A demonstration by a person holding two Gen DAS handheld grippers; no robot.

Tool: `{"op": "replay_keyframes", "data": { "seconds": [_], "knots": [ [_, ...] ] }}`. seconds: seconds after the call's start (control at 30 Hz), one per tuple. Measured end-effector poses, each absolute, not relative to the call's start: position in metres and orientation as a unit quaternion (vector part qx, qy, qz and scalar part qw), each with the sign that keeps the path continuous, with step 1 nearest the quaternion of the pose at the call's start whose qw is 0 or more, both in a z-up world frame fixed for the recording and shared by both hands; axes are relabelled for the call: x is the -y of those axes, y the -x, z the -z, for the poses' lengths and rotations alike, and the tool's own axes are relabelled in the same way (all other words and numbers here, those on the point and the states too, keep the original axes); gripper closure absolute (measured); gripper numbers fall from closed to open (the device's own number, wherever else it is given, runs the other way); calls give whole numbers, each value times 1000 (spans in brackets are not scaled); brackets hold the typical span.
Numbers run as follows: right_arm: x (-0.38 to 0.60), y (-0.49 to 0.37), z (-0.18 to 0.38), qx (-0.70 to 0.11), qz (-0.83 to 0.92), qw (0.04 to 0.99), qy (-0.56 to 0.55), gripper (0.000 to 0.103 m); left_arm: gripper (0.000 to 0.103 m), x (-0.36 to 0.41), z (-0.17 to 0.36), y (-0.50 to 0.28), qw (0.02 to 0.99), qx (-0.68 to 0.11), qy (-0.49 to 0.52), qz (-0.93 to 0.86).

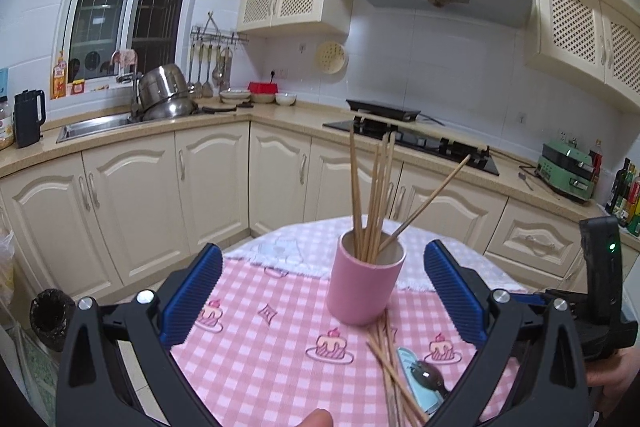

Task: Organize utensils
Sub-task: 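Move both open tools back toward the remaining chopsticks, then close the right tool on a wooden chopstick while the left tool grasps another chopstick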

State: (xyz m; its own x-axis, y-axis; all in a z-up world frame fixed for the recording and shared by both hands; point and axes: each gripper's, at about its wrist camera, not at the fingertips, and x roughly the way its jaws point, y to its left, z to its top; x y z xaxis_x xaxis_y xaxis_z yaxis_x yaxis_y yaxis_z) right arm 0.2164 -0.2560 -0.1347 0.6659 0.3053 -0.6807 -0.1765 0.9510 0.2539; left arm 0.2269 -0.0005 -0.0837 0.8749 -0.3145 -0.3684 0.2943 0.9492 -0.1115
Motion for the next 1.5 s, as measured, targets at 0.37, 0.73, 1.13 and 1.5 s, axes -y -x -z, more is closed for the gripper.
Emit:
{"op": "replay_keyframes", "data": {
  "seconds": [0.37,0.73,1.13,1.5],
  "knots": [
    [209,-230,185,-471,-181,863,-35,55,5,-2,124,-236,956,-253,14,147],
    [207,-234,201,-485,-199,851,-38,83,5,5,149,-244,945,-292,1,148],
    [217,-235,201,-492,-182,851,-17,90,4,50,189,-268,909,-372,-74,173],
    [223,-237,200,-495,-177,851,-9,92,5,79,222,-300,871,-430,-117,208]
  ]
}}
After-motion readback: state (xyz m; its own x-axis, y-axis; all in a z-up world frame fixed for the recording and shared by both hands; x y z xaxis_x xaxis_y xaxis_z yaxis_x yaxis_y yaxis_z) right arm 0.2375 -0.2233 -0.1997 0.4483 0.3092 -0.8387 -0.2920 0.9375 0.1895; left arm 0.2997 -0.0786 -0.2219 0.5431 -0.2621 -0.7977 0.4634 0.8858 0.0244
